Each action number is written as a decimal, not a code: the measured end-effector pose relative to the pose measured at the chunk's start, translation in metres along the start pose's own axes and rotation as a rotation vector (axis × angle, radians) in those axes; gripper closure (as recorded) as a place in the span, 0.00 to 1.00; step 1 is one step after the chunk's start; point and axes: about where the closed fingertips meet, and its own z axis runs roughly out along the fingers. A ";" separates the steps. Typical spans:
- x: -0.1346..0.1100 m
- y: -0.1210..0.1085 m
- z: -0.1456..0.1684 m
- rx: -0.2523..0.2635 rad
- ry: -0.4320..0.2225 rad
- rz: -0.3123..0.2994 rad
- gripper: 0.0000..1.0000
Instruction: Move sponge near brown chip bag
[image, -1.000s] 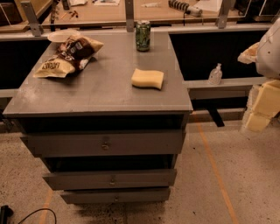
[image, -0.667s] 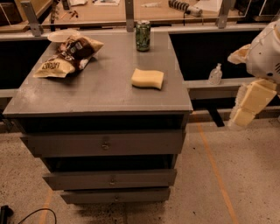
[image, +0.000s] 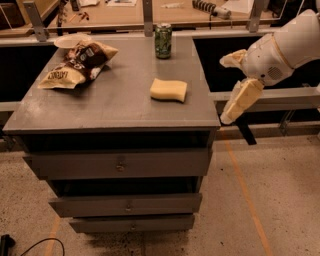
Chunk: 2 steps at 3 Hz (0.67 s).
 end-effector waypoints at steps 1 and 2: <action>0.003 -0.040 0.040 -0.064 -0.158 0.043 0.00; 0.003 -0.040 0.040 -0.064 -0.158 0.044 0.00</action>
Offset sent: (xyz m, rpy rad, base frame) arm 0.0369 0.0127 -0.0172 0.1321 0.0406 0.0353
